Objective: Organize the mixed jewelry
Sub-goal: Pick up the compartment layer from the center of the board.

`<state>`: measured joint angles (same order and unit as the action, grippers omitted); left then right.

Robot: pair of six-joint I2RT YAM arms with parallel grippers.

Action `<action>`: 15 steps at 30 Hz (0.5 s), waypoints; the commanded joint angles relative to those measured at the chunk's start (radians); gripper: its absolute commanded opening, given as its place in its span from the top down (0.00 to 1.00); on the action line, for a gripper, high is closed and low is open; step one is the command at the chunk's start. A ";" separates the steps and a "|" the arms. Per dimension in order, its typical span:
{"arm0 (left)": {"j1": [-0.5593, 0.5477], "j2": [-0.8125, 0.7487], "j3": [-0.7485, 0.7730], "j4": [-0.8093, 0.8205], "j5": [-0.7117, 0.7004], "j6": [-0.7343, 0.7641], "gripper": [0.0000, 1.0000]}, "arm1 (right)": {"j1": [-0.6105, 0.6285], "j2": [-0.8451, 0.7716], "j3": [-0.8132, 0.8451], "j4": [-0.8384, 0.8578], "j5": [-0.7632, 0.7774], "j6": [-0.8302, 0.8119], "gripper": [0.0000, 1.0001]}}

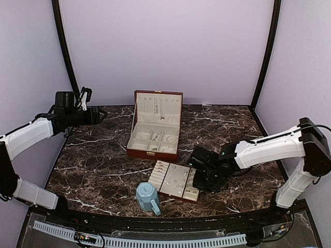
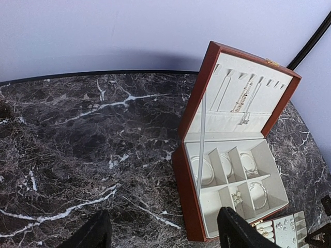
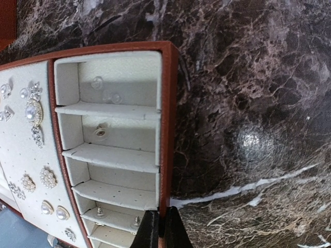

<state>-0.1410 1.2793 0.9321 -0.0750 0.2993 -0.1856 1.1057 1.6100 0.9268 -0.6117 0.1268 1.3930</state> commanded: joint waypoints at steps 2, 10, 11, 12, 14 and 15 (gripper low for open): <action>0.005 -0.024 -0.013 0.029 0.014 -0.004 0.27 | -0.025 -0.071 0.003 0.011 0.042 -0.070 1.00; 0.004 -0.024 -0.014 0.029 0.007 -0.002 0.27 | -0.129 -0.113 -0.012 0.012 -0.004 -0.324 1.00; 0.005 -0.023 -0.015 0.029 0.003 -0.001 0.27 | -0.143 -0.124 -0.022 0.021 -0.014 -0.342 1.00; 0.006 -0.023 -0.015 0.030 0.003 0.000 0.27 | -0.161 -0.135 -0.034 0.029 -0.029 -0.360 1.00; 0.005 -0.024 -0.015 0.029 0.002 0.000 0.27 | -0.192 -0.157 -0.051 0.037 -0.059 -0.396 1.00; 0.005 -0.023 -0.016 0.030 0.002 -0.001 0.27 | -0.204 -0.167 -0.054 0.032 -0.069 -0.413 1.00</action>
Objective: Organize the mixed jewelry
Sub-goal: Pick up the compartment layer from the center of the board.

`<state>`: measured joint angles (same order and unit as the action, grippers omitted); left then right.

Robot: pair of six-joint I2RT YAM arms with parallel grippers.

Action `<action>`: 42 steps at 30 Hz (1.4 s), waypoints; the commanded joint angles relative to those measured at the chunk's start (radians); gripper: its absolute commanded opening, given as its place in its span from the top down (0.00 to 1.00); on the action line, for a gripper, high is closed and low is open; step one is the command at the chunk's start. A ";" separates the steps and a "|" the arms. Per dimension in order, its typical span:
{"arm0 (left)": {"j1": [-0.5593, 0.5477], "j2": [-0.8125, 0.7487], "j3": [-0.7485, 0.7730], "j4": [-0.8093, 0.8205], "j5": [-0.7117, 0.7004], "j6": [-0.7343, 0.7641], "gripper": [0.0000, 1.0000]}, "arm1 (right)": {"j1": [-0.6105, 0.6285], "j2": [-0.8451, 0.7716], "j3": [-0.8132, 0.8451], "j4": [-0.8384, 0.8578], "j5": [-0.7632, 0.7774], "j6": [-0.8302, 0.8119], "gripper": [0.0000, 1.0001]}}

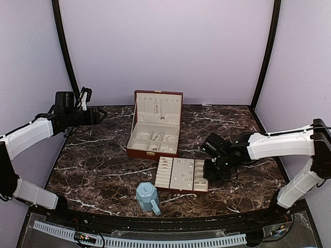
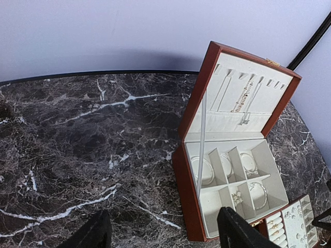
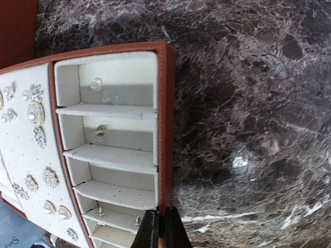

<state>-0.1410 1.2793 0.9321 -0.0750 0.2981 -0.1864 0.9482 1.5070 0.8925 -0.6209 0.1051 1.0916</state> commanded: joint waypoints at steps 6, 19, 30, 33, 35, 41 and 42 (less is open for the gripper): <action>0.005 -0.022 -0.019 0.035 0.008 -0.003 0.27 | -0.101 -0.095 -0.001 -0.052 -0.077 -0.202 1.00; 0.005 -0.018 -0.024 0.039 0.009 -0.005 0.26 | -0.162 -0.141 0.055 -0.188 -0.130 -0.290 1.00; 0.006 -0.020 -0.027 0.042 0.008 -0.003 0.26 | -0.218 -0.109 0.164 -0.195 -0.171 -0.314 1.00; 0.005 -0.021 -0.027 0.040 0.005 -0.002 0.26 | -0.225 -0.084 0.207 -0.205 -0.176 -0.326 1.00; 0.005 -0.021 -0.027 0.041 0.003 -0.002 0.26 | -0.228 -0.065 0.230 -0.206 -0.182 -0.329 1.00; 0.005 -0.021 -0.027 0.040 0.000 0.001 0.26 | -0.248 0.009 0.332 -0.205 -0.196 -0.327 1.00; 0.004 -0.021 -0.027 0.040 0.000 0.001 0.26 | -0.251 0.027 0.354 -0.204 -0.198 -0.327 1.00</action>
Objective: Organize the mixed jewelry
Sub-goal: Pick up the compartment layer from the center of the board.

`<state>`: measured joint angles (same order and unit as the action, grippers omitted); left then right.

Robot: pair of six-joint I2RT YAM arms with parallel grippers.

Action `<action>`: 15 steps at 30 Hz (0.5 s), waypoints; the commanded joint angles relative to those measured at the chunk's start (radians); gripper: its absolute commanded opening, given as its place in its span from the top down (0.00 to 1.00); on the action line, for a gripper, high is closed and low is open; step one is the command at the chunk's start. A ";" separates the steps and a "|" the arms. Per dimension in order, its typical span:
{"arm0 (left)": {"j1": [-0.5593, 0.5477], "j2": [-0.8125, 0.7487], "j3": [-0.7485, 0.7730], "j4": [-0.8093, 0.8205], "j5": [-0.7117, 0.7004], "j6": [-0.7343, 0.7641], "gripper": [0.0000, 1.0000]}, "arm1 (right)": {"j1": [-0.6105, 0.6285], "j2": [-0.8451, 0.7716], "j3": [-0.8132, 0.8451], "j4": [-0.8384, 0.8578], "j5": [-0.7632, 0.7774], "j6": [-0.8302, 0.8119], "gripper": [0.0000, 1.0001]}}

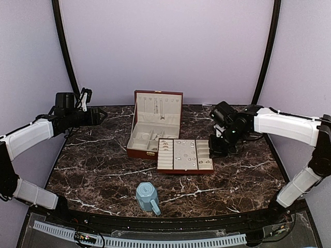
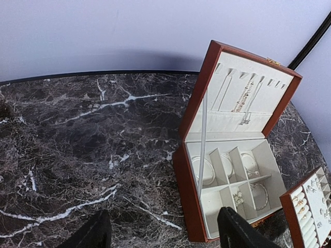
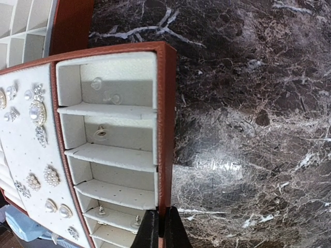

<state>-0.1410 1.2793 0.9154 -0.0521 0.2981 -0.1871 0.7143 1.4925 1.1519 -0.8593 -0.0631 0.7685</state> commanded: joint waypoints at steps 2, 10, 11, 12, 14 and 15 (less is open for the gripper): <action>0.005 -0.024 -0.011 0.017 -0.003 0.003 0.26 | -0.021 0.085 0.145 0.028 -0.024 -0.006 1.00; 0.004 -0.031 -0.019 0.031 -0.008 0.003 0.26 | -0.033 0.249 0.361 -0.032 0.008 -0.009 1.00; 0.003 -0.032 -0.019 0.031 -0.013 0.007 0.26 | -0.035 0.281 0.393 -0.042 0.013 -0.006 1.00; 0.003 -0.033 -0.018 0.030 -0.019 0.010 0.26 | -0.037 0.306 0.426 -0.055 0.018 -0.005 1.00; 0.002 -0.034 -0.016 0.023 -0.036 0.021 0.26 | -0.038 0.353 0.490 -0.077 0.026 0.001 1.00; 0.000 -0.034 -0.013 0.018 -0.051 0.029 0.26 | -0.039 0.377 0.528 -0.086 0.023 0.008 1.00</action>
<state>-0.1410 1.2785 0.9131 -0.0441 0.2859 -0.1848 0.6857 1.8141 1.5547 -0.9272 -0.0502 0.7609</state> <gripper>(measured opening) 0.741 0.015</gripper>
